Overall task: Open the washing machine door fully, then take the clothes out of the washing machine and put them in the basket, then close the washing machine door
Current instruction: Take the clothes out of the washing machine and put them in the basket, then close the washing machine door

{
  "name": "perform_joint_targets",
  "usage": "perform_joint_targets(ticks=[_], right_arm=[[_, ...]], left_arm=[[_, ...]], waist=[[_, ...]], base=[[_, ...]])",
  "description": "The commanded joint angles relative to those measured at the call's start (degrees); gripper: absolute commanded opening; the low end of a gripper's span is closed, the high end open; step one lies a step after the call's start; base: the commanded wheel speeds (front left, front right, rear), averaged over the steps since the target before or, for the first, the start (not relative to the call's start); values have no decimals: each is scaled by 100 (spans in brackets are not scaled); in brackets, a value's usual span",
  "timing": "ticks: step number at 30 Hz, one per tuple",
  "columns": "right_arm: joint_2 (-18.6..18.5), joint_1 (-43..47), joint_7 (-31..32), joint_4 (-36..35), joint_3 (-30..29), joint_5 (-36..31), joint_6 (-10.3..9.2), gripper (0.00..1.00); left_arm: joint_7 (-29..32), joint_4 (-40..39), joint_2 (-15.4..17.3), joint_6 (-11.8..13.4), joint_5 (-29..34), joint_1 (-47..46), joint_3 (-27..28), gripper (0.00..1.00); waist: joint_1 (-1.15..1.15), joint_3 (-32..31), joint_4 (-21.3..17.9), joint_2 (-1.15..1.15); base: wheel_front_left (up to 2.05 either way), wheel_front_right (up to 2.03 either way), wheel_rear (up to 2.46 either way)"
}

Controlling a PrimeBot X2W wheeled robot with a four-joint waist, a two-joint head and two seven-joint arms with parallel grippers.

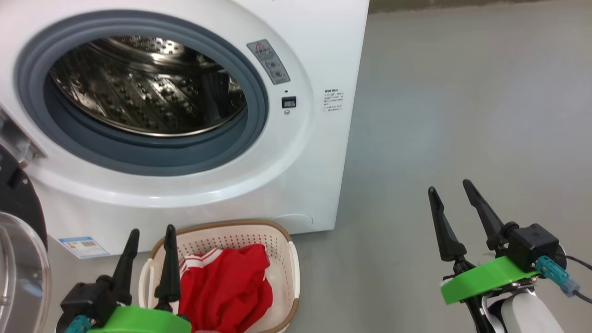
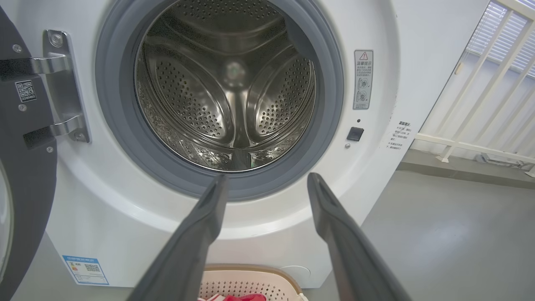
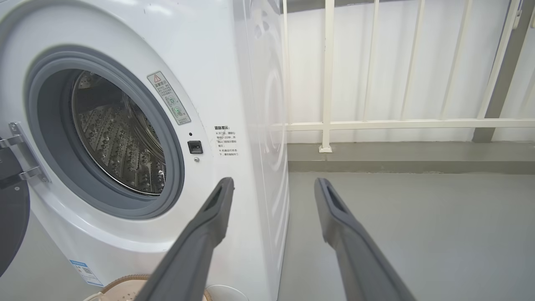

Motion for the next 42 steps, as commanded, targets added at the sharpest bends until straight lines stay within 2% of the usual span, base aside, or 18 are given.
perform_joint_targets(ticks=[1, 17, 42], right_arm=[[5, 27, -37, -158, 92, -106, 36, 100], [5, 490, -37, -229, -13, -251, 36, 100], [5, 511, -37, -221, -27, -253, 36, 100]], left_arm=[[58, -265, 138, 50, 76, 63, 183, 100], [269, -884, 341, 306, 207, 826, 205, 100], [298, -1048, 479, 430, 178, 929, 202, 100]], waist=[[0, -260, 6, 0], [0, -620, -67, 0], [0, -642, -97, 0]], base=[[0, 0, 0], [0, 0, 0], [0, 0, 0]])
